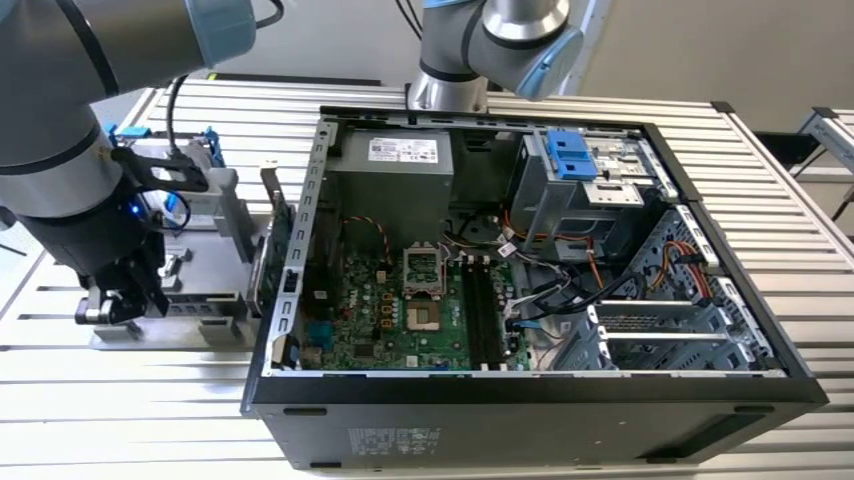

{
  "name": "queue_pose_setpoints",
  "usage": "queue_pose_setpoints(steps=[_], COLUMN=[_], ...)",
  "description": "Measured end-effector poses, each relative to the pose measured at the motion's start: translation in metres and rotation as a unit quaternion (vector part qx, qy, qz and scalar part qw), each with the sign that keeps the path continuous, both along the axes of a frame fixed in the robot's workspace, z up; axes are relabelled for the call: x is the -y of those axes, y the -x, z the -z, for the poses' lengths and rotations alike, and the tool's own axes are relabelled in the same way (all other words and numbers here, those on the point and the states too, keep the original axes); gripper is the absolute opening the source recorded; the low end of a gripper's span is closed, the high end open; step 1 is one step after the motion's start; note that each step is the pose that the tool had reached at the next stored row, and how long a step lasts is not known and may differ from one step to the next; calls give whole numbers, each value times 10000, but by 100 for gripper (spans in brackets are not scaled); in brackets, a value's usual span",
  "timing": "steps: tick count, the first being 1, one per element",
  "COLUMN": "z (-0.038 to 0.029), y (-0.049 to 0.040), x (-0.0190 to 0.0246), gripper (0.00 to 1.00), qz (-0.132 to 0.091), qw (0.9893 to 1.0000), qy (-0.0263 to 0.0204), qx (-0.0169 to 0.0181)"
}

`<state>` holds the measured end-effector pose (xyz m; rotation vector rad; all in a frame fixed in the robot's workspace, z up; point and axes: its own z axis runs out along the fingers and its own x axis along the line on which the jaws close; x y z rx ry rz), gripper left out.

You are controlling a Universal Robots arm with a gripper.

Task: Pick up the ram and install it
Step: 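Pick up the ram and move it above insertion slot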

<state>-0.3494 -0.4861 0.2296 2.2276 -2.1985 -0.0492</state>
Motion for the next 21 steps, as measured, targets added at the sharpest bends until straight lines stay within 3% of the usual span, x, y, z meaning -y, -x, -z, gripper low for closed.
queue_pose_setpoints(steps=[11,21], z=[-47,-170], y=[6,6], x=[0,0], gripper=[0,0], qz=[-1,0], qw=[10000,10000], qy=[0,0], qx=[12,13])
